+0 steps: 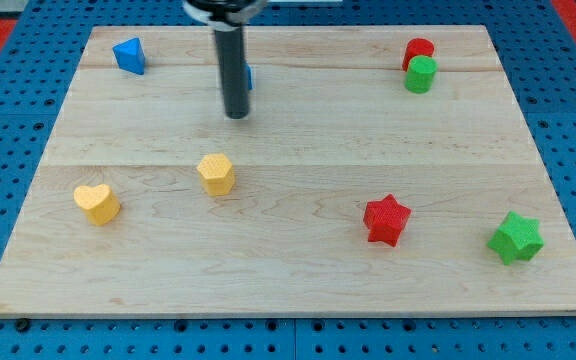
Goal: Slide the blue cube towards the top right corner
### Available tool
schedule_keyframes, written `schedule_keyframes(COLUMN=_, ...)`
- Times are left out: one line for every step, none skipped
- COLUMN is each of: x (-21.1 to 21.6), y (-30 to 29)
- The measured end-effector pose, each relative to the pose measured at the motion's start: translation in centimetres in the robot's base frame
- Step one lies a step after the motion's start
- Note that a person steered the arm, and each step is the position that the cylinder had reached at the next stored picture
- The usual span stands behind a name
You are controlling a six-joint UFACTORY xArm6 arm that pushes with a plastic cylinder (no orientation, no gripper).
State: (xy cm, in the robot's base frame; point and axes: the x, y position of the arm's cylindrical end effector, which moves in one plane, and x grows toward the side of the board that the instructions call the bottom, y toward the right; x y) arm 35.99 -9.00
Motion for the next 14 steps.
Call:
schedule_keyframes(x=-3.2, y=-1.2)
schedule_keyframes(x=-4.6, y=0.4)
schedule_keyframes(x=-5.9, y=3.0)
schedule_keyframes(x=-7.3, y=1.5)
schedule_keyframes(x=-9.8, y=5.8)
schedule_keyframes(x=-11.2, y=11.1)
schedule_keyframes(x=-12.1, y=9.9)
schedule_keyframes(x=-15.0, y=11.1)
schedule_keyframes(x=-14.9, y=15.2)
schedule_keyframes(x=-12.9, y=14.4)
schedule_keyframes(x=-10.1, y=12.0)
schedule_keyframes(x=-9.3, y=14.0)
schedule_keyframes(x=-11.1, y=16.4)
schedule_keyframes(x=-12.3, y=18.8)
